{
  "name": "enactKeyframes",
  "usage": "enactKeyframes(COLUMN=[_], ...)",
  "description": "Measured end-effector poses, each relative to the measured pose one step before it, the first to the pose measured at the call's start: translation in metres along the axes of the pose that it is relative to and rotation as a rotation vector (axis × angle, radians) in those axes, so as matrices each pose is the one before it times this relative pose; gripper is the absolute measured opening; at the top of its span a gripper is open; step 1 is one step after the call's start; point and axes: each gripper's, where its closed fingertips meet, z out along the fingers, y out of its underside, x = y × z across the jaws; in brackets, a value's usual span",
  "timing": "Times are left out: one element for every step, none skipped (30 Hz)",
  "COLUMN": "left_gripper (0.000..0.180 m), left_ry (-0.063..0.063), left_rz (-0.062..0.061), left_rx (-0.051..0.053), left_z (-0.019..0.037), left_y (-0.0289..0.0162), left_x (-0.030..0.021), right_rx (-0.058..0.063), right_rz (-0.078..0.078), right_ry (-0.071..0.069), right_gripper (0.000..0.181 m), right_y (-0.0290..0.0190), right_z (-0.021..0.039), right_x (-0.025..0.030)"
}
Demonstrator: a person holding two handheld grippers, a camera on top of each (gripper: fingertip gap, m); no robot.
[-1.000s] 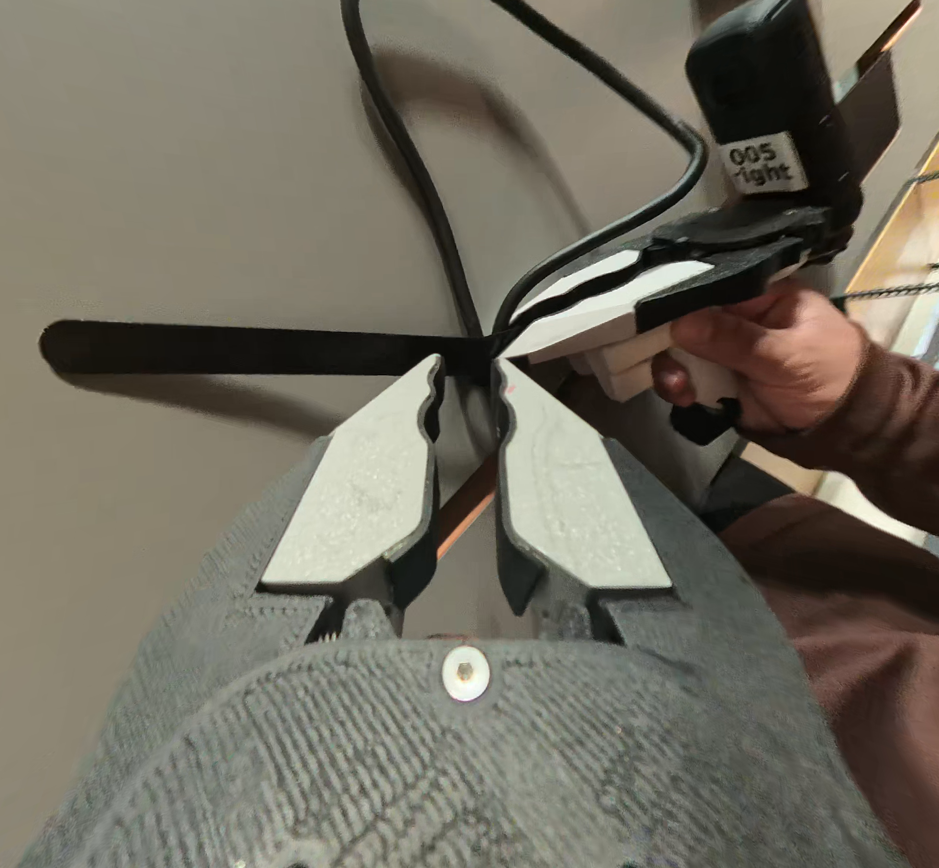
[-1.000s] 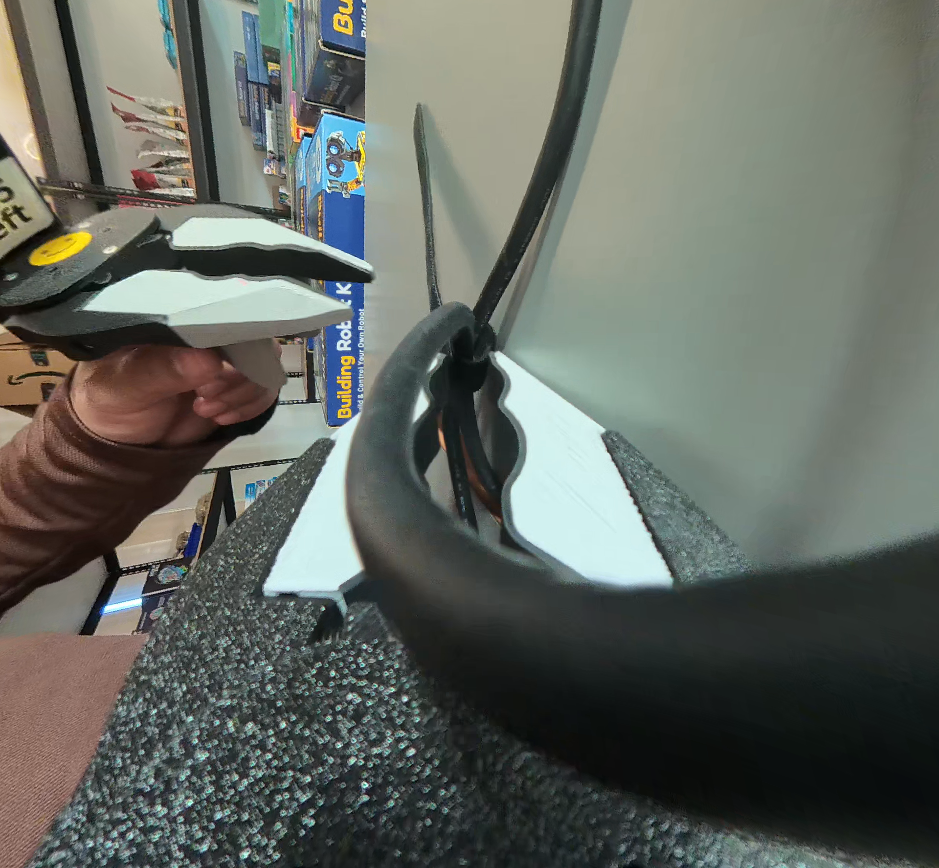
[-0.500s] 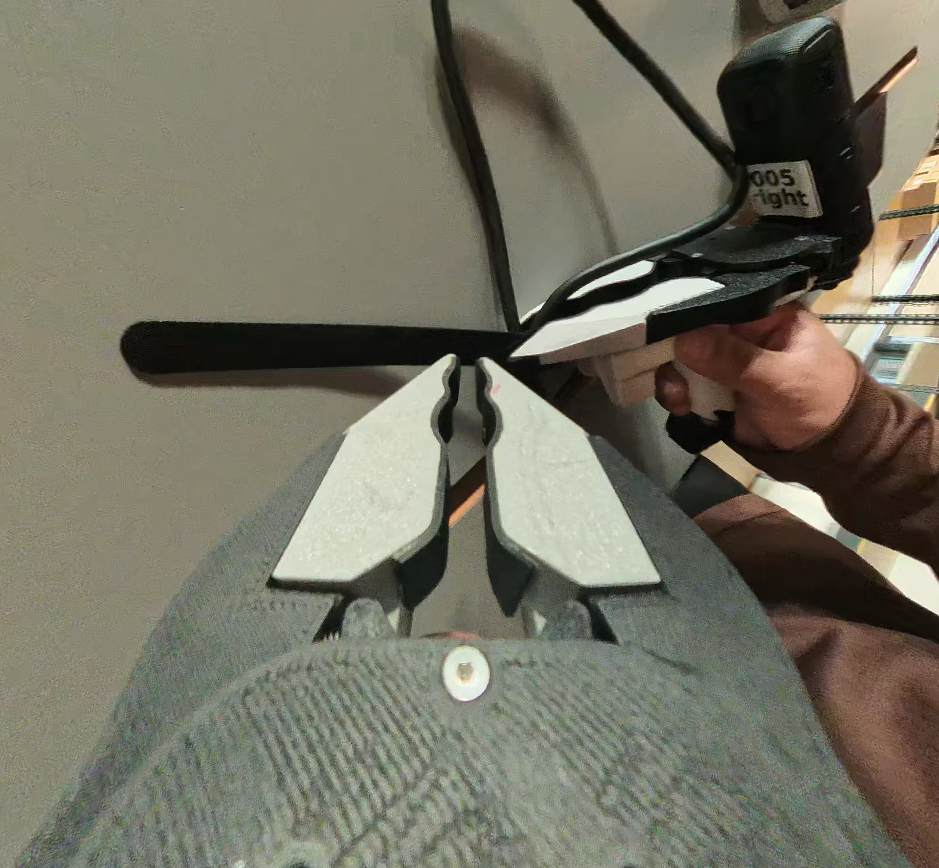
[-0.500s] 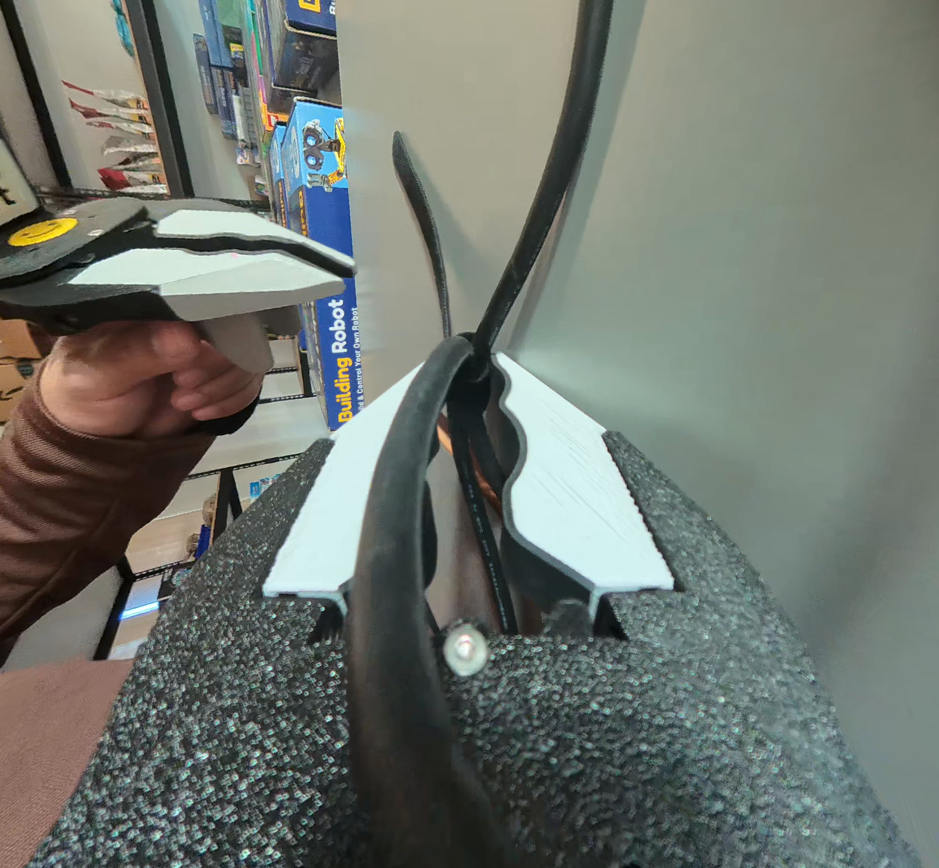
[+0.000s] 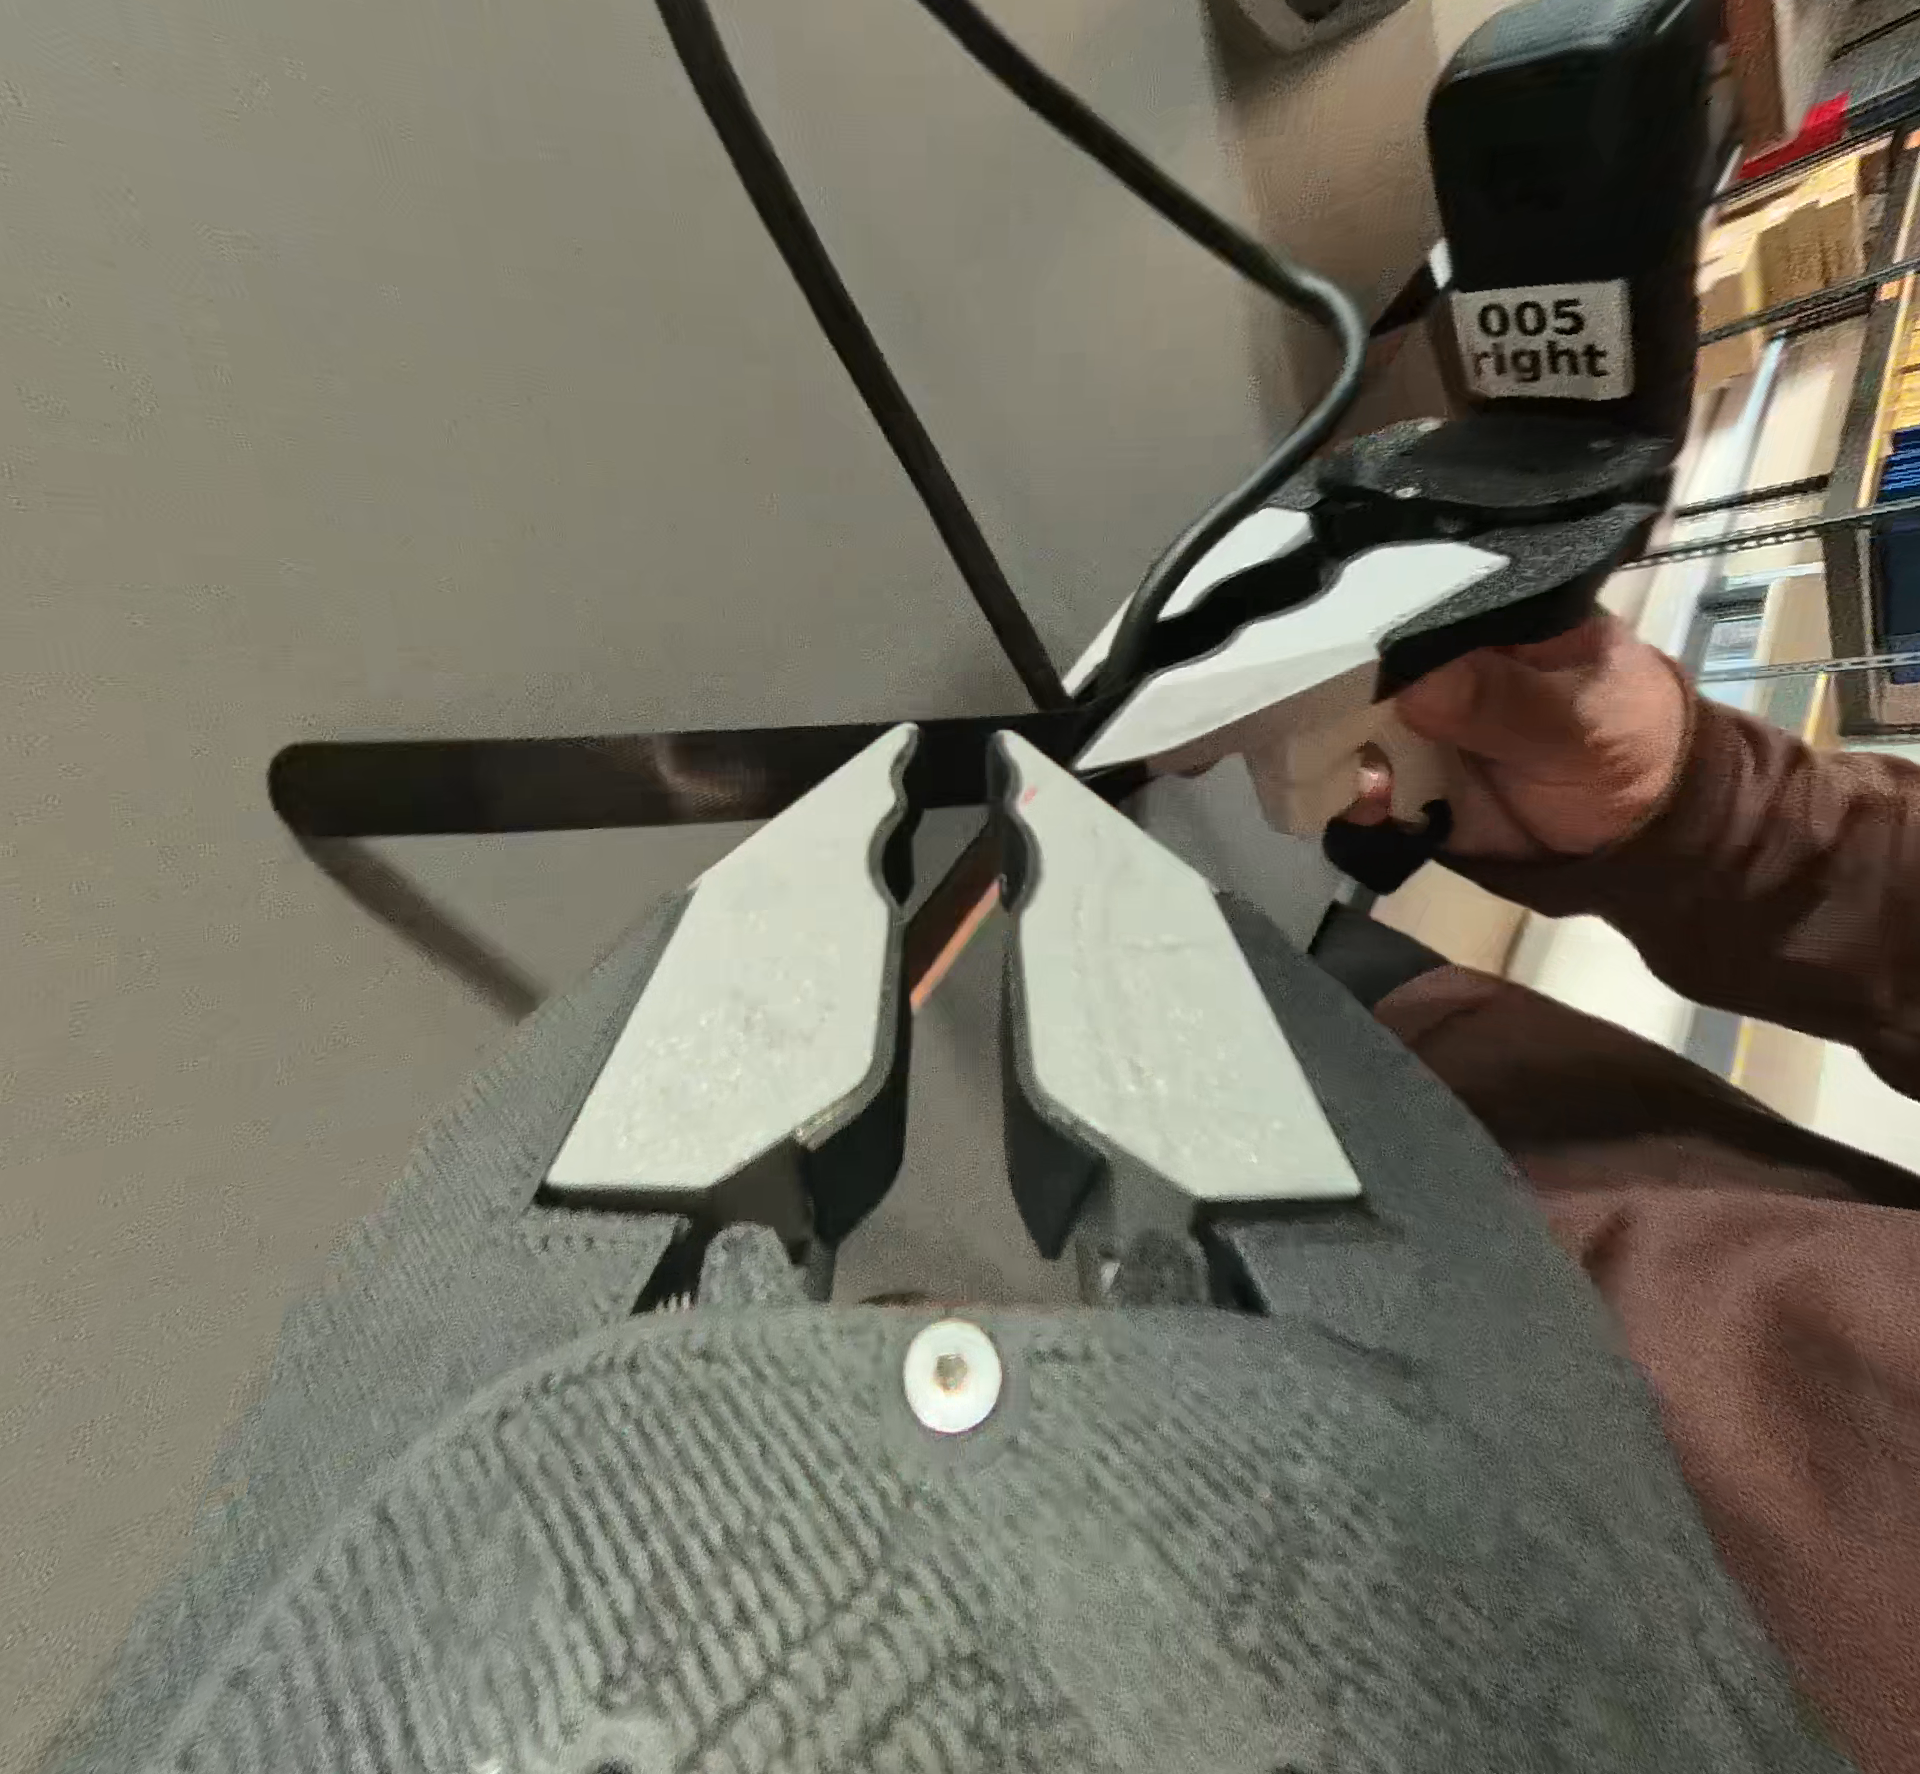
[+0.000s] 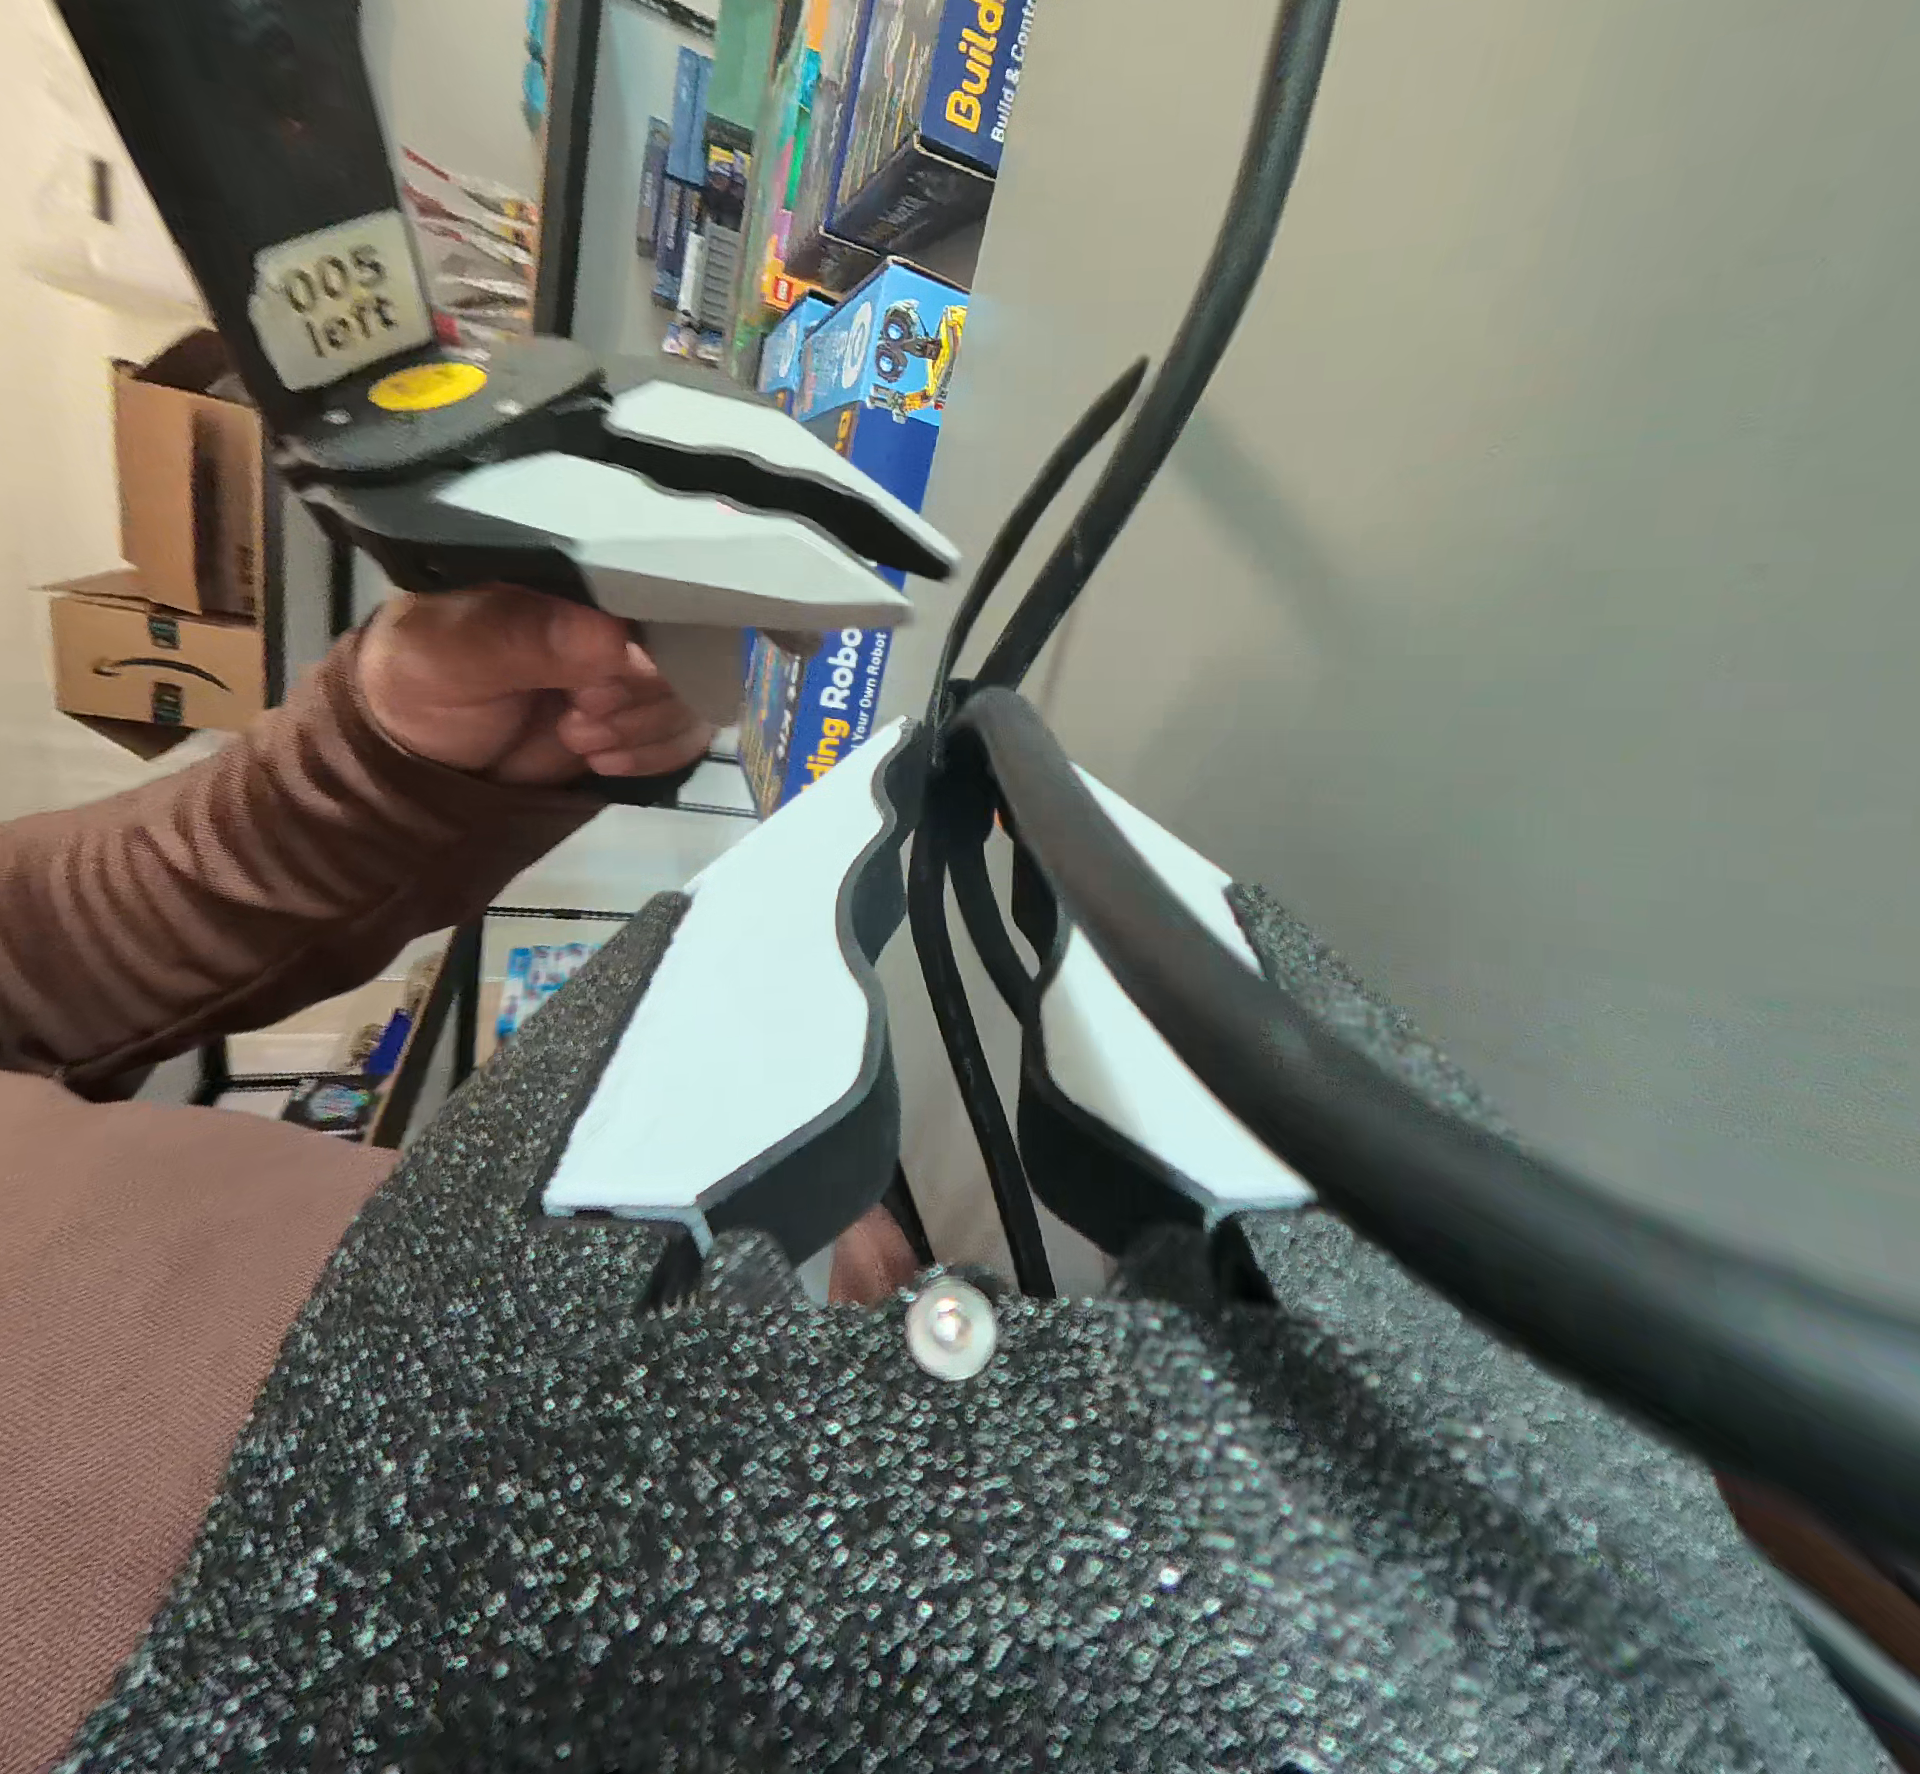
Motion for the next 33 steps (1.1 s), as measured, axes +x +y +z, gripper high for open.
enactKeyframes(left_gripper=[0.010,0.012,0.015,0.023,0.028,0.031,0.032,0.032,0.035,0.040,0.042,0.046,0.046,0.046,0.047,0.044,0.039,0.029,0.018,0.016,0.012,0.009,0.008,0.006,0.005,0.004,0.002,0.001,0.000,0.000,0.000,0.000,0.000], left_ry=[0.0241,0.0237,0.0285,0.0373,0.0383,0.0532,0.0651,0.0497,0.0210,-0.0113,-0.0227,-0.0127,0.0095,0.0274,0.0357,0.0261,0.0141,0.0149,-0.0115,-0.0066,-0.0198,-0.0192,-0.0334,-0.0500,-0.0674,-0.0980,-0.0820,-0.0828,-0.0867,-0.0983,-0.0786,-0.0676,-0.0550], left_rz=[0.0177,0.0471,0.0816,0.1085,0.1164,0.1174,0.1109,0.0910,0.0720,0.0649,0.0690,0.0705,0.0619,0.0408,0.0184,0.0044,-0.0115,-0.0194,-0.0177,0.0058,0.0066,0.0027,0.0115,0.0254,0.0372,0.0559,0.0613,0.0397,0.0265,0.0353,0.0504,0.0549,0.0466], left_rx=[0.0322,0.0392,0.0223,-0.0111,-0.0481,-0.0646,-0.0628,-0.0680,-0.0674,-0.0667,-0.0622,-0.0463,-0.0324,-0.0177,-0.0155,-0.0142,-0.0043,0.0100,0.0199,0.0224,0.0161,0.0124,0.0068,-0.0050,-0.0105,-0.0170,-0.0188,-0.0191,-0.0119,-0.0064,0.0000,-0.0092,-0.0074], left_z=[-0.00887,-0.00816,-0.00590,-0.00197,-0.00002,0.00075,0.00019,-0.00081,-0.00103,-0.00044,0.00135,0.00344,0.00465,0.00584,0.00686,0.00655,0.00545,0.00230,-0.00048,-0.00214,-0.00300,-0.00312,-0.00328,-0.00321,-0.00275,-0.00257,-0.00191,-0.00160,-0.00187,-0.00226,-0.00198,-0.00160,-0.00200], left_y=[-0.00935,-0.01116,-0.00937,-0.00421,0.00122,0.00534,0.00656,0.00712,0.00598,0.00514,0.00441,0.00229,0.00085,-0.00101,-0.00155,0.00120,0.00145,-0.00076,-0.00248,-0.00265,-0.00284,-0.00140,-0.00073,-0.00017,0.00036,0.00048,0.00056,0.00101,0.00143,0.00135,-0.00021,0.00001,-0.00091], left_x=[0.00962,0.01056,0.01070,0.00991,0.00610,0.00551,0.00620,0.00375,0.00015,-0.00374,-0.00415,-0.00173,0.00204,0.00452,0.00514,0.00214,-0.00065,-0.00090,-0.00373,-0.00059,-0.00097,-0.00076,-0.00209,-0.00309,-0.00466,-0.00712,-0.00290,-0.00341,-0.00455,-0.00680,-0.00344,-0.00153,-0.00115], right_rx=[-0.0010,-0.0017,-0.0012,0.0009,0.0014,-0.0001,0.0015,0.0046,0.0031,0.0016,0.0012,-0.0024,-0.0039,0.0000,0.0033,0.0022,0.0004,-0.0074,-0.0056,0.0072,0.0080,0.0054,0.0026,-0.0001,0.0002,0.0044,0.0031,0.0019,-0.0010,-0.0075,-0.0119,-0.0108,-0.0090], right_rz=[-0.0170,-0.0175,-0.0146,-0.0105,-0.0049,-0.0009,-0.0006,-0.0008,0.0015,0.0001,-0.0036,-0.0049,-0.0052,-0.0061,-0.0037,-0.0014,-0.0035,-0.0035,-0.0017,0.0017,0.0070,0.0064,-0.0016,-0.0018,0.0039,0.0117,0.0113,0.0056,0.0098,0.0146,0.0211,0.0121,0.0013], right_ry=[0.0115,0.0044,0.0026,-0.0020,-0.0070,-0.0059,-0.0039,-0.0033,-0.0025,-0.0090,-0.0143,-0.0139,-0.0056,-0.0043,-0.0085,-0.0067,-0.0062,-0.0020,-0.0007,0.0048,0.0079,0.0078,0.0104,0.0121,0.0037,0.0060,0.0054,0.0049,0.0076,0.0117,-0.0028,0.0055,0.0068], right_gripper=[0.011,0.011,0.011,0.011,0.011,0.011,0.011,0.011,0.011,0.011,0.010,0.010,0.011,0.011,0.011,0.011,0.012,0.012,0.012,0.010,0.012,0.012,0.012,0.011,0.011,0.011,0.011,0.011,0.012,0.011,0.011,0.011,0.012], right_y=[-0.00113,-0.00090,-0.00095,-0.00069,-0.00057,0.00016,0.00007,-0.00064,-0.00042,-0.00020,-0.00016,0.00097,0.00150,0.00123,-0.00009,-0.00045,0.00019,0.00117,0.00082,-0.00065,-0.00112,-0.00107,-0.00102,-0.00111,-0.00143,-0.00306,-0.00208,-0.00168,-0.00090,0.00035,-0.00002,-0.00009,0.00041], right_z=[-0.00379,-0.00346,-0.00335,-0.00229,-0.00224,-0.00147,-0.00234,-0.00148,-0.00123,-0.00123,-0.00085,-0.00047,-0.00075,-0.00093,-0.00064,-0.00141,-0.00103,-0.00186,0.00013,-0.00300,-0.00333,-0.00300,-0.00097,0.00067,0.00272,0.00245,0.00030,0.00036,0.00244,0.00312,0.00235,0.00103,0.00188], right_x=[-0.00257,-0.00312,-0.00328,-0.00282,-0.00343,-0.00194,-0.00201,-0.00120,-0.00059,-0.00212,-0.00283,-0.00324,-0.00215,-0.00158,-0.00289,-0.00253,-0.00081,-0.00124,-0.00090,0.00009,0.00108,0.00115,0.00101,0.00102,0.00070,0.00119,0.00154,0.00093,0.00021,0.00127,0.00001,0.00071,0.00048])
